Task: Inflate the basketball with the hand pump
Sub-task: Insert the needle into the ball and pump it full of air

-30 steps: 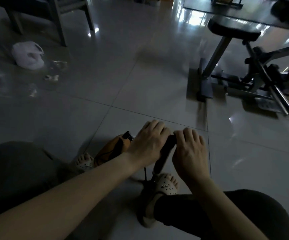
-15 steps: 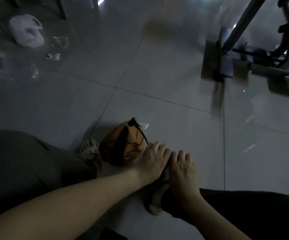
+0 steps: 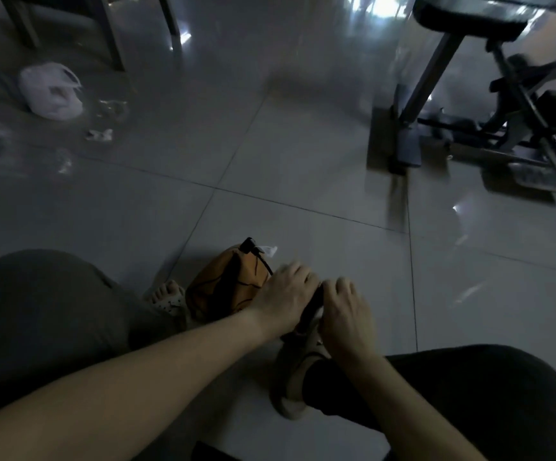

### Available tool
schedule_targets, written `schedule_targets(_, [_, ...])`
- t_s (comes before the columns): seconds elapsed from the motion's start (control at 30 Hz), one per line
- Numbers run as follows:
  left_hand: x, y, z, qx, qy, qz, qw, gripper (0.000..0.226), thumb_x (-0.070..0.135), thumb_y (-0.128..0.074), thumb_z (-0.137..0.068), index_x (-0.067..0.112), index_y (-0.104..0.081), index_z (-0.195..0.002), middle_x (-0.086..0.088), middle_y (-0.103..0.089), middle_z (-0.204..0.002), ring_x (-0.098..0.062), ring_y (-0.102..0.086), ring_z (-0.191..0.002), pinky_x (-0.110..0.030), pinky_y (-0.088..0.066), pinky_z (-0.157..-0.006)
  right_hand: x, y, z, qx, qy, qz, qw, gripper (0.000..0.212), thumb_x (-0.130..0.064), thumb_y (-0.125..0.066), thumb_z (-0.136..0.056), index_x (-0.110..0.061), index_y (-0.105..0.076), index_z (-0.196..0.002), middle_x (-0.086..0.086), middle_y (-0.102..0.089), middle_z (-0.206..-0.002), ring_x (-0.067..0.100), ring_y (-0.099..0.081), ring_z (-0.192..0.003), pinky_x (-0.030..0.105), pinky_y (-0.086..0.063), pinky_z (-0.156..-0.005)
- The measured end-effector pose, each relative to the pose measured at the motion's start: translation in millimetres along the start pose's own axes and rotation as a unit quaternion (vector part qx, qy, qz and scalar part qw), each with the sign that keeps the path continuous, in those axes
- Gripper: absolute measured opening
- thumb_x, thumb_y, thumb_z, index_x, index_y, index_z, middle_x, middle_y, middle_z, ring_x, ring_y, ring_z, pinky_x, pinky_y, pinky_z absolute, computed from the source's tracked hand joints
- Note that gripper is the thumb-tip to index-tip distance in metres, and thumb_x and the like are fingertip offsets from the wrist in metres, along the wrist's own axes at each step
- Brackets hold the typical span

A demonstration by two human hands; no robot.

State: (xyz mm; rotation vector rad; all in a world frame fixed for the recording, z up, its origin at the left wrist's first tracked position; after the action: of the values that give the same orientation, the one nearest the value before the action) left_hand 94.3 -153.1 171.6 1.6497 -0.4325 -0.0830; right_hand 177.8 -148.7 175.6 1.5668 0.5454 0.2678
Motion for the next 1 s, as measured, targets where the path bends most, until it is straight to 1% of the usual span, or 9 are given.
schedule_targets(0.1, [12,78,-10,0.109,-0.019,0.001,0.994,0.036,0.024,-0.028,-0.088,0.01,-0.058,-0.101,-0.008,-0.055,-0.097,-0.024,-0.047,-0.091,-0.035,-0.044,-0.079,-9,73,-11,0.104,0.029,0.031,0.994,0.019,-0.017,-0.04,-0.081,-0.013,-0.05,-0.097,0.005,-0.046,-0.091,0.02,-0.042,-0.075,0.031,-0.035,-0.06])
schedule_targets(0.17, [18,112,-8,0.156,-0.016,-0.023,0.987,0.035,0.027,-0.03,-0.091,0.01,-0.059,-0.101,-0.008,-0.056,-0.096,-0.024,-0.048,-0.09,-0.035,-0.042,-0.078,-17,105,-15,0.13,0.024,0.05,0.99,0.015,-0.017,-0.038,-0.085,-0.015,-0.048,-0.095,0.004,-0.044,-0.091,0.018,-0.039,-0.075,0.032,-0.037,-0.061])
schedule_targets(0.23, [19,120,-2,0.173,-0.007,-0.04,0.984,0.032,0.026,-0.031,-0.091,0.01,-0.058,-0.098,-0.008,-0.057,-0.095,-0.025,-0.049,-0.088,-0.036,-0.044,-0.076,-24,111,-16,0.128,0.015,0.062,0.99,0.012,-0.018,-0.037,-0.086,-0.015,-0.047,-0.091,0.003,-0.043,-0.087,0.018,-0.039,-0.072,0.032,-0.036,-0.059])
schedule_targets(0.37, [15,67,13,0.126,-0.014,-0.06,0.99,0.018,0.023,-0.039,-0.091,0.013,-0.053,-0.096,-0.008,-0.054,-0.093,-0.024,-0.046,-0.084,-0.037,-0.045,-0.073,-21,61,1,0.083,0.006,0.049,0.995,0.018,-0.021,-0.034,-0.084,-0.014,-0.048,-0.092,0.004,-0.043,-0.086,0.017,-0.035,-0.071,0.03,-0.032,-0.057])
schedule_targets(0.47, [6,22,16,0.1,0.002,-0.064,0.993,0.006,0.021,-0.048,-0.092,0.015,-0.048,-0.094,-0.007,-0.052,-0.09,-0.024,-0.046,-0.081,-0.037,-0.042,-0.069,-13,15,8,0.055,-0.001,0.028,0.998,0.011,-0.017,-0.041,-0.084,-0.015,-0.047,-0.092,0.004,-0.042,-0.087,0.017,-0.034,-0.073,0.03,-0.033,-0.057])
schedule_targets(0.6, [-3,-18,19,0.07,0.016,-0.07,0.995,0.006,0.019,-0.051,-0.091,0.016,-0.046,-0.094,-0.007,-0.051,-0.09,-0.024,-0.046,-0.081,-0.038,-0.045,-0.069,-9,-29,4,0.013,-0.014,0.024,1.0,0.006,-0.015,-0.043,-0.086,-0.016,-0.048,-0.091,0.005,-0.044,-0.087,0.019,-0.037,-0.073,0.034,-0.043,-0.059])
schedule_targets(0.77, [-9,-65,23,0.001,0.027,-0.086,0.996,0.01,0.02,-0.057,-0.086,0.016,-0.052,-0.094,-0.007,-0.052,-0.091,-0.024,-0.046,-0.082,-0.038,-0.045,-0.069,3,-78,10,-0.069,-0.034,0.041,0.996,0.003,-0.018,-0.05,-0.089,-0.018,-0.047,-0.09,0.005,-0.043,-0.086,0.021,-0.04,-0.072,0.038,-0.047,-0.06])
schedule_targets(0.9, [-12,-75,15,-0.032,0.034,-0.102,0.994,0.01,0.02,-0.053,-0.087,0.016,-0.053,-0.096,-0.006,-0.054,-0.091,-0.023,-0.049,-0.081,-0.036,-0.046,-0.069,10,-92,1,-0.117,-0.031,0.036,0.992,0.011,-0.027,-0.054,-0.093,-0.02,-0.046,-0.097,0.003,-0.046,-0.093,0.02,-0.044,-0.079,0.035,-0.048,-0.069])
schedule_targets(1.0, [-5,-76,19,-0.077,0.042,-0.079,0.993,0.02,0.022,-0.037,-0.09,0.017,-0.053,-0.101,-0.006,-0.057,-0.097,-0.024,-0.051,-0.087,-0.037,-0.047,-0.077,4,-81,8,-0.154,-0.005,0.013,0.988,0.017,-0.026,-0.054,-0.095,-0.018,-0.049,-0.109,0.005,-0.053,-0.105,0.023,-0.051,-0.091,0.033,-0.045,-0.077])
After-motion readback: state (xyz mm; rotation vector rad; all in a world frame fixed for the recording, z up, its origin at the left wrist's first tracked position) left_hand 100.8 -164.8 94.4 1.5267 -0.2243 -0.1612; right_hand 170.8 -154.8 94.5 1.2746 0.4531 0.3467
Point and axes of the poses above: each hand's wrist, its own z-axis away from the middle knuckle, its own y-axis out of the back of the hand, x = y × z, the point moved 9 cm from there along -z, towards the middle knuckle
